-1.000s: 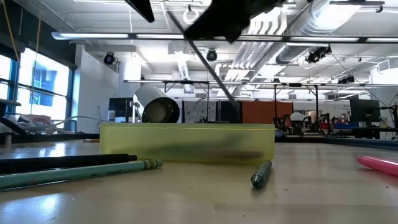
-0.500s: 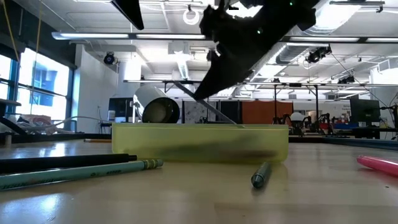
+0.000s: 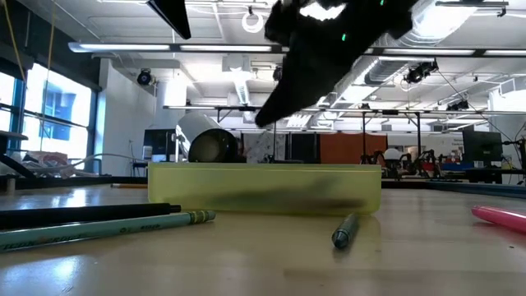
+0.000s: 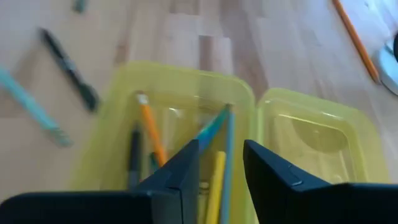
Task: Pick & place school supplies into a supply box
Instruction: Put the green crayon into the supply box
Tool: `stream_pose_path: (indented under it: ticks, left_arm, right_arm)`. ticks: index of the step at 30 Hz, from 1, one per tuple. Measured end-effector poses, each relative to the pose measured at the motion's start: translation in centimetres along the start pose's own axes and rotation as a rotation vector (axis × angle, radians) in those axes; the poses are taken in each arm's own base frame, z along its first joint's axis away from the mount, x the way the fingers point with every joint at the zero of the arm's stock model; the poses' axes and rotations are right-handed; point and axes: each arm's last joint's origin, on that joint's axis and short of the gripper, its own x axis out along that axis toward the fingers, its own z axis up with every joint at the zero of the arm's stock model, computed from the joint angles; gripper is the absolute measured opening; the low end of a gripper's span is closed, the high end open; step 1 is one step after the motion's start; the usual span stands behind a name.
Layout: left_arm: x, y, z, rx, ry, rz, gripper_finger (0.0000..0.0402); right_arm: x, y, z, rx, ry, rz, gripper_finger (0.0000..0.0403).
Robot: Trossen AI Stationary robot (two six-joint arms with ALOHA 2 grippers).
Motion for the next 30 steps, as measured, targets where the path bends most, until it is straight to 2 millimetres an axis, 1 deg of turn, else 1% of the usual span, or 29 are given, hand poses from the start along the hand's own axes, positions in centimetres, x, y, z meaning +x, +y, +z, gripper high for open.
stream_pose_path:
  ticks: [3, 5, 6, 8, 10, 12, 15, 19, 22, 27, 29, 30]
  left_arm:
    - [0.0, 0.0, 0.0, -0.003, 0.0, 0.0, 0.0097]
    - [0.0, 0.0, 0.0, -0.002, 0.001, 0.0, 0.0097]
    - [0.0, 0.0, 0.0, -0.002, 0.001, 0.0, 0.0097]
    - [0.0, 0.0, 0.0, 0.0, 0.002, 0.0, 0.0097]
    - [0.0, 0.0, 0.0, 0.0, 0.002, 0.0, 0.0097]
    - [0.0, 0.0, 0.0, -0.004, 0.002, 0.0, 0.0097]
    - [0.0, 0.0, 0.0, -0.023, 0.001, 0.0, 0.0097]
    - [0.0, 0.0, 0.0, -0.049, 0.001, -0.001, 0.0097]
    - [0.0, 0.0, 0.0, -0.067, 0.003, -0.004, 0.0097]
    - [0.0, 0.0, 0.0, -0.113, 0.001, -0.008, 0.0097]
    - [0.0, -0.1, 0.1, -0.121, -0.005, -0.011, 0.0097]
    - [0.0, -0.1, 0.1, -0.123, -0.007, -0.011, 0.0097]
  right_arm:
    - [-2.6, 0.6, 1.4, 0.003, 0.019, 0.042, 0.0109]
    - [-4.5, 1.3, 1.6, -0.024, 0.074, 0.092, 0.0108]
    - [-5.5, 1.7, 1.4, -0.07, 0.105, 0.132, 0.0106]
    - [-6.9, 2.9, 0.6, -0.211, 0.154, 0.224, 0.0104]
    - [-7.6, 4.2, -0.7, -0.328, 0.192, 0.31, 0.0103]
    - [-7.7, 5.6, -2.2, -0.397, 0.21, 0.396, 0.0103]
    - [-7.8, 7.1, -4.6, -0.425, 0.26, 0.498, 0.0103]
    - [-8.0, 8.6, -7.7, -0.359, 0.369, 0.537, 0.0103]
    - [-8.6, 9.9, -9.1, -0.249, 0.439, 0.527, 0.0103]
    - [-9.8, 12.0, -9.6, 0.051, 0.526, 0.469, 0.0103]
    - [-10.2, 12.8, -9.6, 0.137, 0.526, 0.432, 0.0103]
    - [-10.4, 13.2, -9.7, 0.153, 0.521, 0.423, 0.0103]
